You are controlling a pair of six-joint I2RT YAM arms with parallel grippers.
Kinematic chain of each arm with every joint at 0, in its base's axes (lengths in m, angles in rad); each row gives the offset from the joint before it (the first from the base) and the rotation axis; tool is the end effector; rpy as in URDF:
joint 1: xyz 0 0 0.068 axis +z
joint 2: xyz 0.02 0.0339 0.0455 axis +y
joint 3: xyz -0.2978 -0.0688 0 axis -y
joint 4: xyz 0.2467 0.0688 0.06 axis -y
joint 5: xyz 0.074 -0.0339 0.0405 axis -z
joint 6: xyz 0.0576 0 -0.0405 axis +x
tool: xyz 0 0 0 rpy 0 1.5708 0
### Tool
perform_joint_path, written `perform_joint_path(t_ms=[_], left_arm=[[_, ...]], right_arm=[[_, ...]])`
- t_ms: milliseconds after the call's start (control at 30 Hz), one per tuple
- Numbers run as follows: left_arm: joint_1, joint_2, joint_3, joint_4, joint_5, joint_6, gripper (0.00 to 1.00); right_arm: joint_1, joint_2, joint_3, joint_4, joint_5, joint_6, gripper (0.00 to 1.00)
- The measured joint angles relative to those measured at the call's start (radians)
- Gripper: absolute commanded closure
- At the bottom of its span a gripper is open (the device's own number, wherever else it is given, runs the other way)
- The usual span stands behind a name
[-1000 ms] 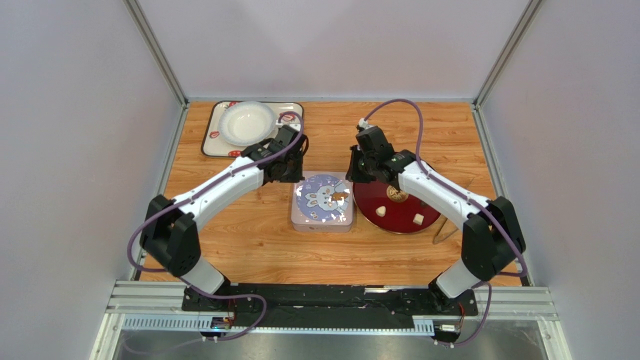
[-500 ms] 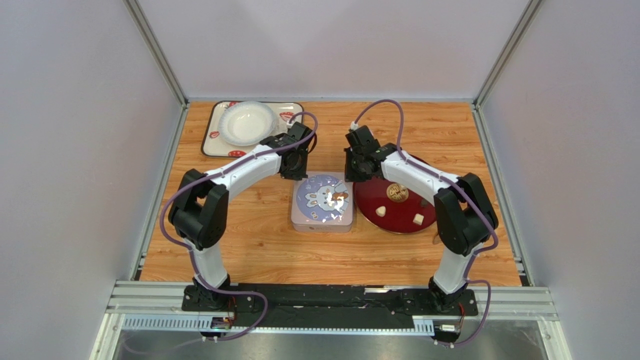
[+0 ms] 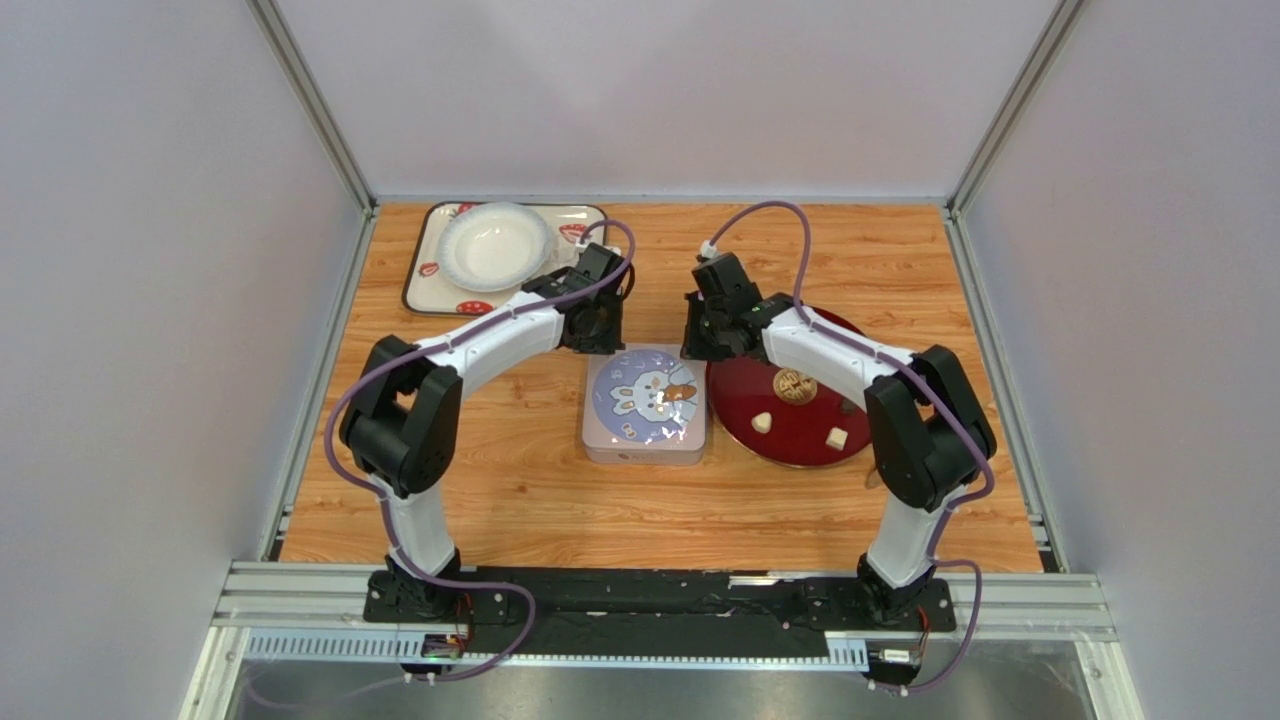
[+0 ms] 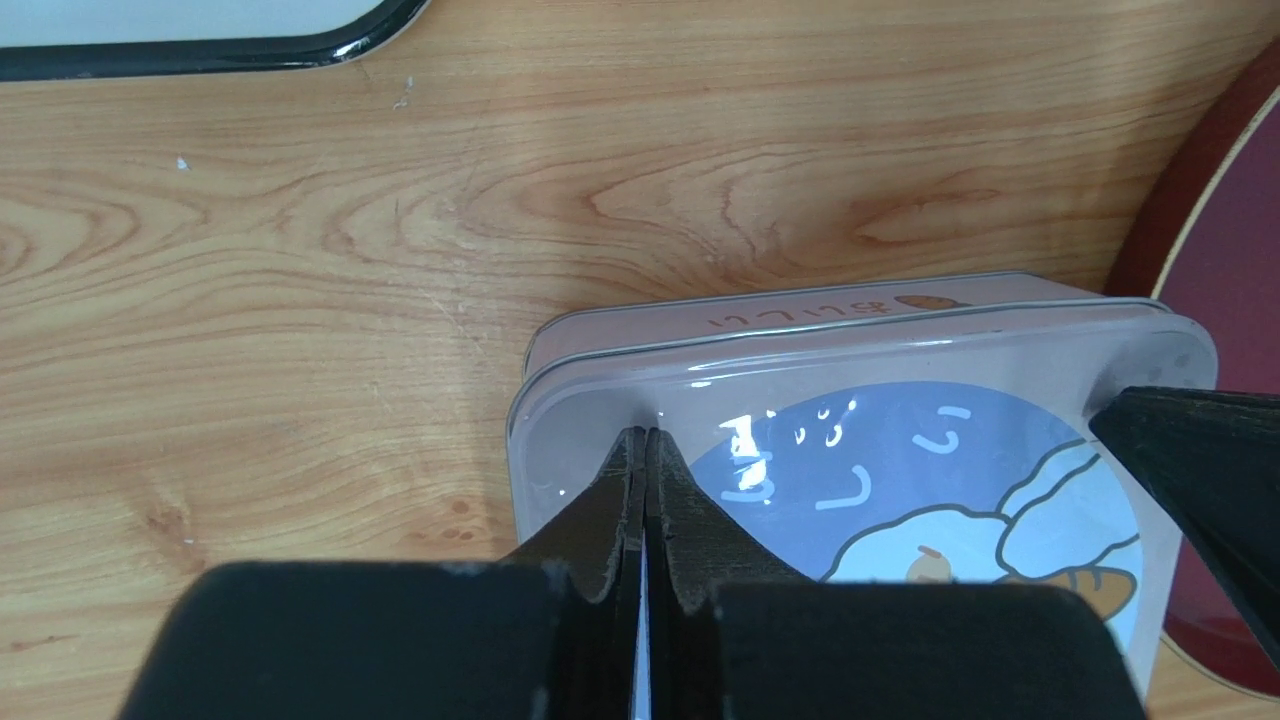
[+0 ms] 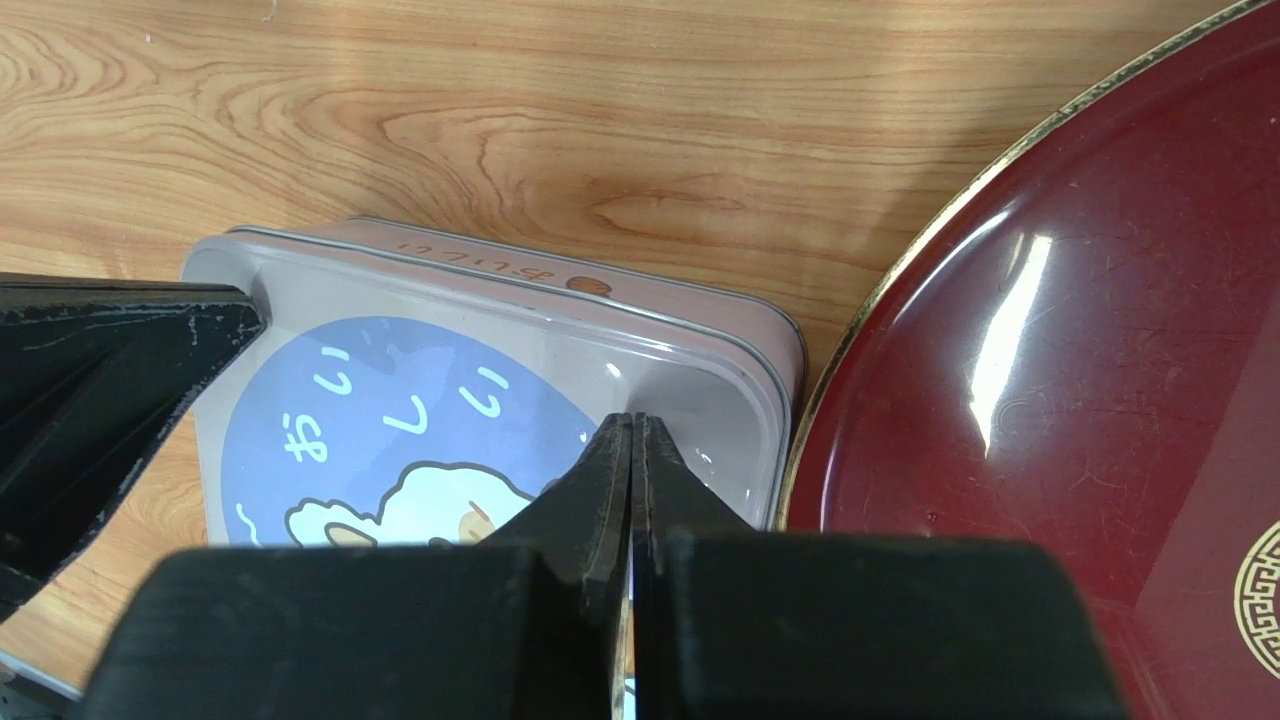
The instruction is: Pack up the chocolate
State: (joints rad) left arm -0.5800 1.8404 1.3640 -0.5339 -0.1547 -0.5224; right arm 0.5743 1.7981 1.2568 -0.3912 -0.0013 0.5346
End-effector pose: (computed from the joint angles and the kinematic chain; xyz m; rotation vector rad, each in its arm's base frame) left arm 0.3525 -0.2204 0.2298 0.0167 2.5776 -0.2183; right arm 0.3424 0.2216 0.2223 -0.0514 2.5630 0.4474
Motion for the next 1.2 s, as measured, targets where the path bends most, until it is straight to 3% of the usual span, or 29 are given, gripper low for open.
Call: perform_joint_path(t_ms=[167, 233, 400, 467, 500, 533, 600, 733, 833, 967, 1200], left_arm=[[0.032, -0.024, -0.014, -0.002, 0.034, -0.019, 0.96], [0.048, -0.032, -0.006, -0.043, 0.03, -0.018, 0.92], [0.095, -0.109, 0.021, -0.106, -0.002, -0.011, 0.77], [0.124, -0.2, 0.021, -0.125, -0.012, -0.011, 0.7], [0.135, -0.243, 0.021, -0.128, -0.015, -0.008, 0.59], [0.146, -0.292, 0.021, -0.132, -0.02, -0.005, 0.57], [0.167, -0.394, 0.018, -0.13, -0.038, 0.003, 0.39], [0.194, -0.623, -0.018, -0.13, -0.09, 0.034, 0.29], [0.193, -0.775, -0.057, -0.151, -0.128, 0.058, 0.22], [0.194, -0.954, -0.108, -0.195, -0.182, 0.087, 0.09], [0.193, -1.253, -0.188, -0.257, -0.242, 0.107, 0.01]], right_arm=[[-0.011, -0.014, 0.005, -0.036, -0.001, -0.005, 0.93], [-0.024, -0.025, 0.016, -0.075, 0.001, -0.012, 0.8], [-0.072, -0.118, 0.034, -0.13, 0.034, -0.036, 0.62], [-0.099, -0.212, 0.035, -0.144, 0.069, -0.051, 0.56], [-0.113, -0.26, 0.035, -0.146, 0.083, -0.057, 0.54], [-0.125, -0.302, 0.035, -0.147, 0.097, -0.062, 0.51], [-0.164, -0.409, 0.03, -0.152, 0.134, -0.07, 0.43], [-0.245, -0.623, -0.027, -0.159, 0.223, -0.087, 0.21], [-0.294, -0.761, -0.075, -0.204, 0.287, -0.102, 0.11], [-0.312, -0.888, -0.113, -0.276, 0.362, -0.125, 0.03], [-0.314, -1.124, -0.172, -0.39, 0.446, -0.14, 0.0]])
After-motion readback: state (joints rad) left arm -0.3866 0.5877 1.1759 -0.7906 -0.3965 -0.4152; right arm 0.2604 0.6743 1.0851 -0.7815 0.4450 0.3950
